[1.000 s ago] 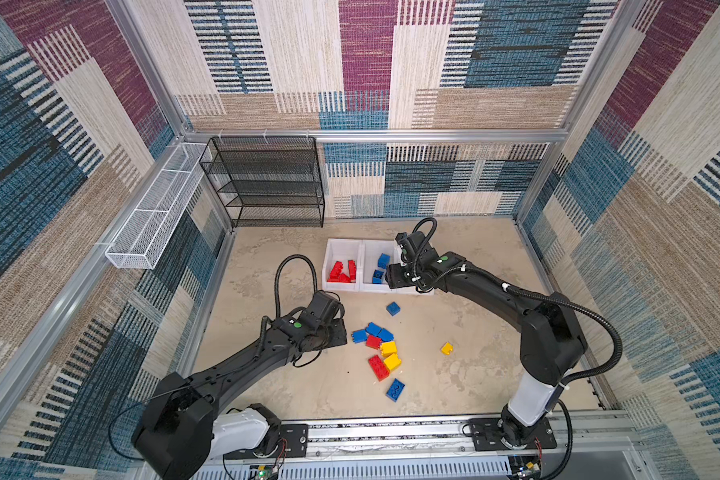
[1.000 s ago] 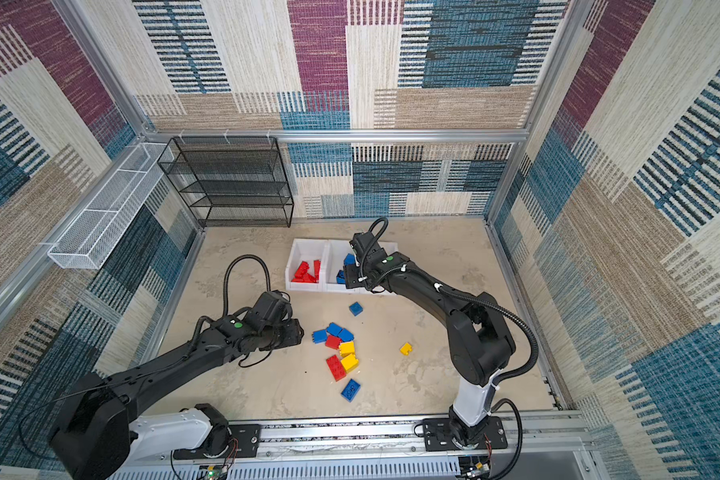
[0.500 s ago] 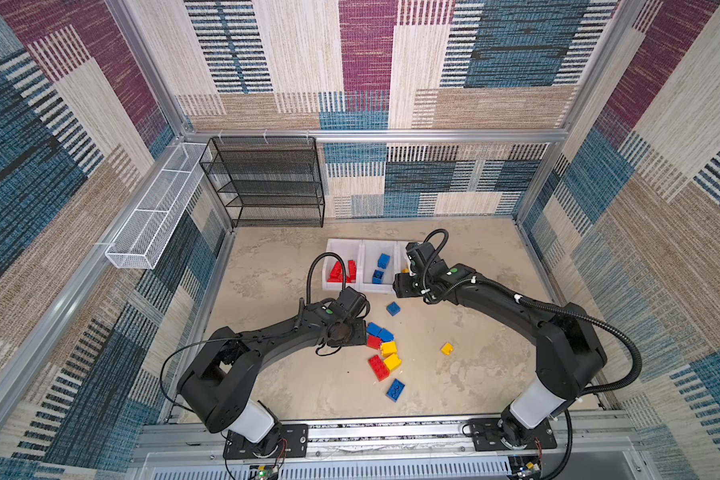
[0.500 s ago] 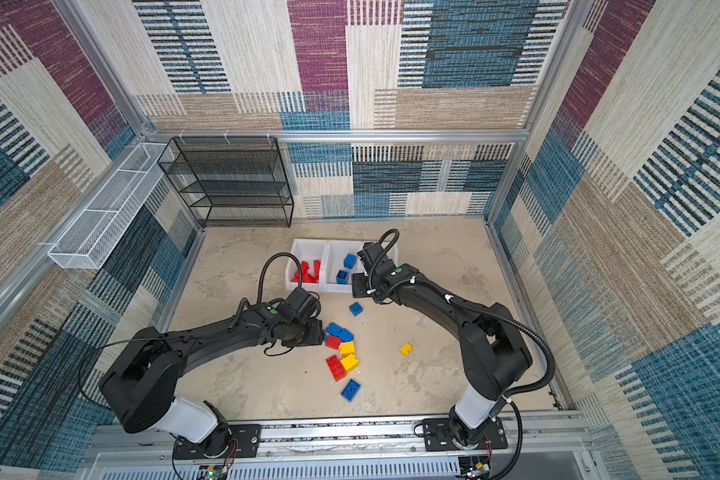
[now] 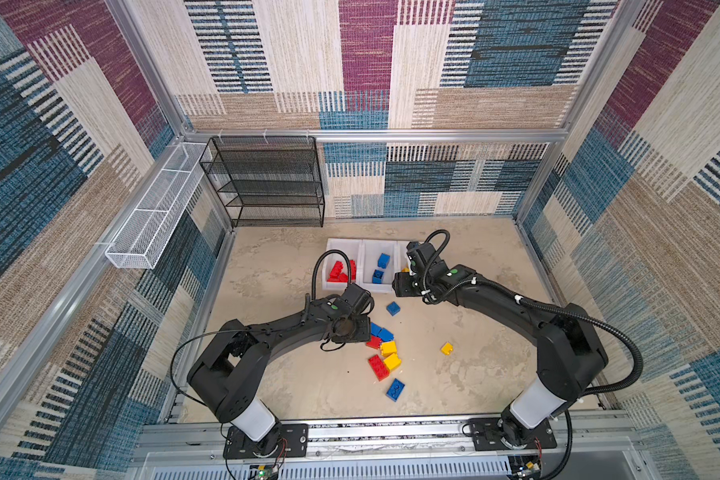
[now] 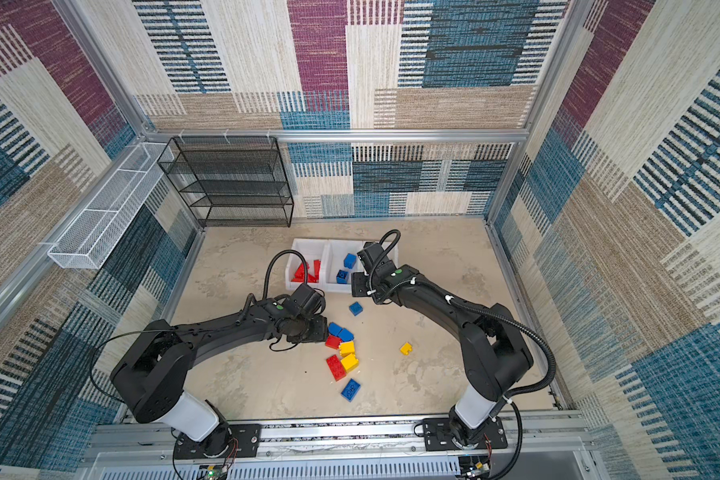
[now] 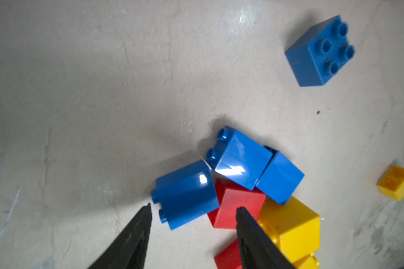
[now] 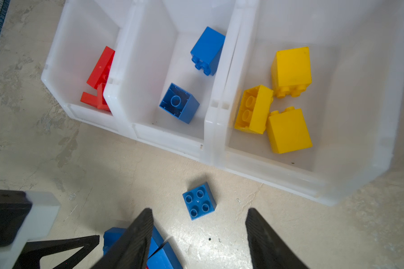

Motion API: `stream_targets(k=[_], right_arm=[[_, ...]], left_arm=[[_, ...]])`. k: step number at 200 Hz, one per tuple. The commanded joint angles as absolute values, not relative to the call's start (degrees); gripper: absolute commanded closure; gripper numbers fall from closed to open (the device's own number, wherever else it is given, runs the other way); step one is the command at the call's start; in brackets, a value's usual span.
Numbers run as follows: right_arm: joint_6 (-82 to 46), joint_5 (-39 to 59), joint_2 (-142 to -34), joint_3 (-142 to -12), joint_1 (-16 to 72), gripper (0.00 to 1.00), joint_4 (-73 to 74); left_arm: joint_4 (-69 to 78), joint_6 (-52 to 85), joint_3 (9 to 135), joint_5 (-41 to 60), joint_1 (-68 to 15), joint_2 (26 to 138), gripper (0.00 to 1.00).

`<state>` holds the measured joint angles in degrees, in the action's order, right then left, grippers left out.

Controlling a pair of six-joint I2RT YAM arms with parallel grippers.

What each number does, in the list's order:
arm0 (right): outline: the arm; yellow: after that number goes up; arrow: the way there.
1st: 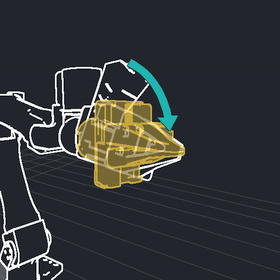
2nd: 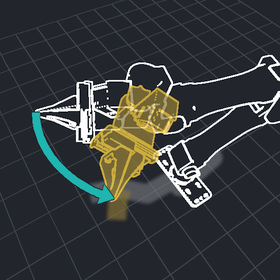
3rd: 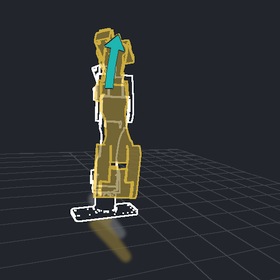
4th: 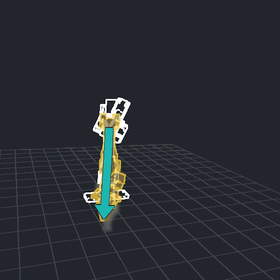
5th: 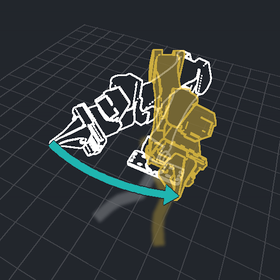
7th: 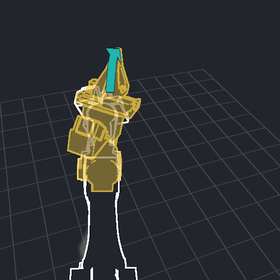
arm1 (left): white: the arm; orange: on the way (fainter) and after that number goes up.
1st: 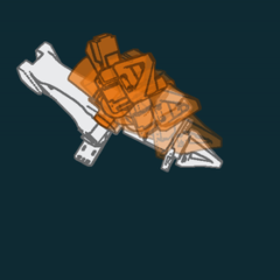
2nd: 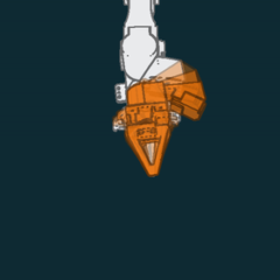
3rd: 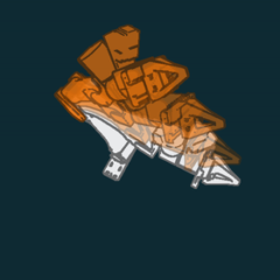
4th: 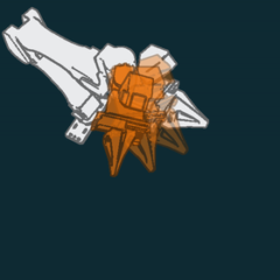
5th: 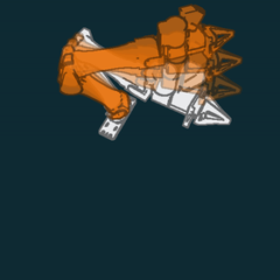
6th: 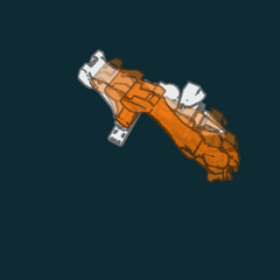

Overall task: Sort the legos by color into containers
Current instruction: 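Lower the left gripper onto a blue brick at the pile and grasp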

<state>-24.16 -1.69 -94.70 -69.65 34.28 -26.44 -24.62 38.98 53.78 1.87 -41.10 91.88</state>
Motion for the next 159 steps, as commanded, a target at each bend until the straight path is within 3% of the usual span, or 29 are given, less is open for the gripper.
stream_targets(k=[1,159], right_arm=[[-24.9,-1.7,-94.3,-69.5,34.4,0.34,-25.8],[-26.2,-1.7,-91.1,-66.2,34.4,0.34,-24.9]], left_arm=[[-24.6,37.6,54.4,1.8,-41.2,92.6,0.39],[-27.6,36.9,55.2,-1.0,-41.9,96.1,0.45]])
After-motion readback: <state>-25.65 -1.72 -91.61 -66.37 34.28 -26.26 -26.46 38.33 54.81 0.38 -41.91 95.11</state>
